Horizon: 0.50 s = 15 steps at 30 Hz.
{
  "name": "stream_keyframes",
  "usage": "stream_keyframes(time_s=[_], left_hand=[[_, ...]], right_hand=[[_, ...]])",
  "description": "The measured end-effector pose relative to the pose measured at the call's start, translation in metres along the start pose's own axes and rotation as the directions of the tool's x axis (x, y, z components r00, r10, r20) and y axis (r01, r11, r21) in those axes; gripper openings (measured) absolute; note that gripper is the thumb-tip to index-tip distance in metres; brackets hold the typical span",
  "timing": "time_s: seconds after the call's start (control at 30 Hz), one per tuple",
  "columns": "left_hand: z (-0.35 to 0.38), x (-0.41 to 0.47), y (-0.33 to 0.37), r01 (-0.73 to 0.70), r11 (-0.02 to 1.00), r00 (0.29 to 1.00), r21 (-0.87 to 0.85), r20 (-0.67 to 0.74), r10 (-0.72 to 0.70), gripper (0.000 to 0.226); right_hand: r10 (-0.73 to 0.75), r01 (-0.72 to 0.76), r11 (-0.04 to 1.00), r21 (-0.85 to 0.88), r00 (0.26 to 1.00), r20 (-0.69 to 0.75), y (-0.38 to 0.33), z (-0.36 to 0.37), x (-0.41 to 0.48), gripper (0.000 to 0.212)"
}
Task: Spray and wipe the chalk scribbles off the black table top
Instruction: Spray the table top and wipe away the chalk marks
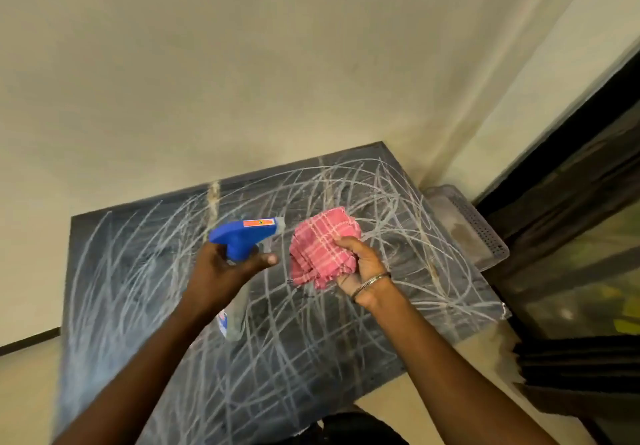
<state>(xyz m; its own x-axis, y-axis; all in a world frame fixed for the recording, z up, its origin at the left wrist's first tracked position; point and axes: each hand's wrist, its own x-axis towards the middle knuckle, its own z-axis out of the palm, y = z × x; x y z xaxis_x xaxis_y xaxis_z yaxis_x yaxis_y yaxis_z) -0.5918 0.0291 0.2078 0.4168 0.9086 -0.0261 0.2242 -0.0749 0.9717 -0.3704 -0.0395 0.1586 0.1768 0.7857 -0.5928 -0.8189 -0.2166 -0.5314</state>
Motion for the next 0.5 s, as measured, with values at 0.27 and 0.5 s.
stream_keyframes(time_s=[0.27, 0.5], left_hand=[[-0.02, -0.006, 0.006, 0.1, 0.995, 0.995, -0.028, -0.019, -0.101, 0.041], [-0.007, -0.006, 0.016, 0.097, 0.971, 0.986, 0.218, -0.154, -0.064, 0.04]], right_hand=[[0.003, 0.0, 1.0, -0.021, 0.987, 0.16, -0.008, 0.024, 0.008, 0.048], [0.037, -0.022, 0.991, -0.13, 0.993, 0.111, -0.022, 0.021, 0.019, 0.053]])
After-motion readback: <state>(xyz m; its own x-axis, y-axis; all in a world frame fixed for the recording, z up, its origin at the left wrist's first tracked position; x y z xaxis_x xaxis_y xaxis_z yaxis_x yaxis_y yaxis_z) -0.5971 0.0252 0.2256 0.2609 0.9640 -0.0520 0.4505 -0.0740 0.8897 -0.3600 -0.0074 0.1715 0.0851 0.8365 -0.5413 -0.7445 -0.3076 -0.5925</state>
